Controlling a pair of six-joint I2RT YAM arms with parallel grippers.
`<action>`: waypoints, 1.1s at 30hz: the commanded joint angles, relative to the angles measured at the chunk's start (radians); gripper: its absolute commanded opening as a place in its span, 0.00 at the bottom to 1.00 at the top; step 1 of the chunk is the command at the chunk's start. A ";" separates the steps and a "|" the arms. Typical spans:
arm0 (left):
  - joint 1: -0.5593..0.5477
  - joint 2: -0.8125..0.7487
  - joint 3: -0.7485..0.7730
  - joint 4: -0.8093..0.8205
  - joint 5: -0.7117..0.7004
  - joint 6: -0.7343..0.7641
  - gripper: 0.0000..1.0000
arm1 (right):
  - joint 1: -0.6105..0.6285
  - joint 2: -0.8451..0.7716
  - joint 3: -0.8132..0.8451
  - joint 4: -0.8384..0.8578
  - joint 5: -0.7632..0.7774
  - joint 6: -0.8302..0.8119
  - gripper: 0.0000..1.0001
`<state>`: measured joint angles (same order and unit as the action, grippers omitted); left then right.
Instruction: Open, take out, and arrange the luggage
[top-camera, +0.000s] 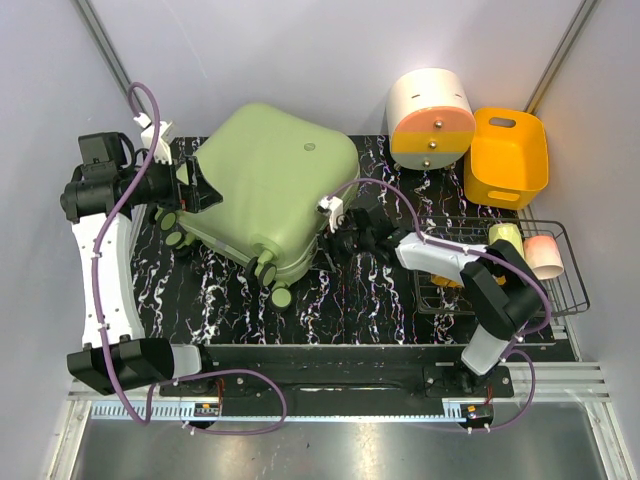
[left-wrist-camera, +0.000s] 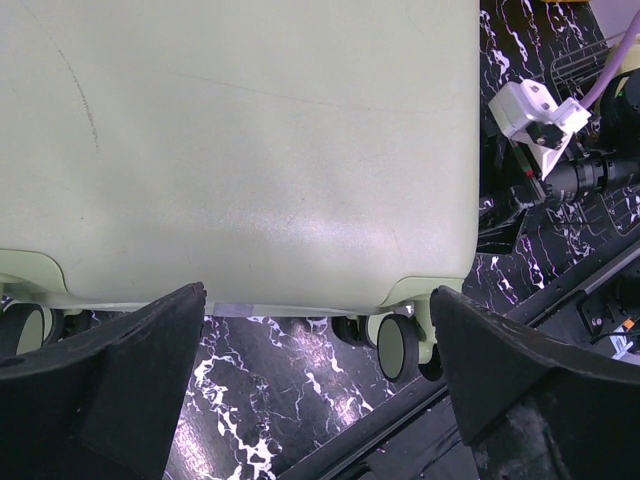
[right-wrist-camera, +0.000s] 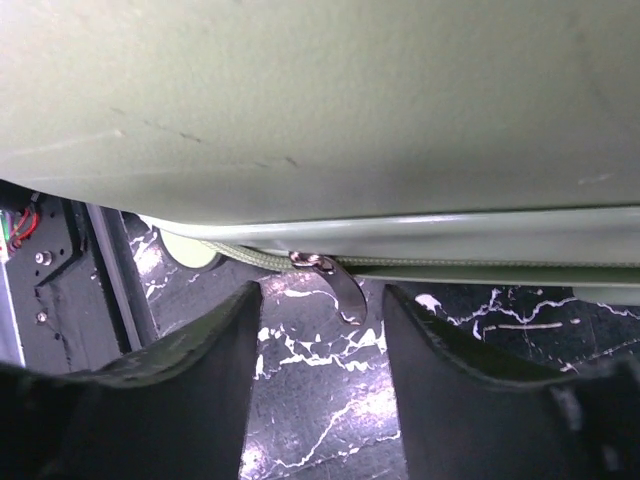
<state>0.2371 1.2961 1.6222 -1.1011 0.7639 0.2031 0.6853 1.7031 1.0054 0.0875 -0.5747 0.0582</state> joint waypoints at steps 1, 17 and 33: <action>-0.002 -0.021 -0.010 0.052 0.002 -0.018 0.99 | -0.004 -0.019 0.001 0.086 -0.047 0.023 0.48; -0.232 -0.208 -0.292 -0.029 -0.204 0.119 0.99 | -0.006 -0.187 -0.096 0.083 0.148 0.032 0.00; -0.265 -0.239 -0.344 -0.008 -0.253 0.121 0.99 | 0.011 -0.088 -0.088 0.201 0.122 0.046 0.00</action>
<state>-0.0254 1.0557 1.2621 -1.1522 0.5148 0.3145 0.6857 1.5898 0.9047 0.2054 -0.4797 0.1066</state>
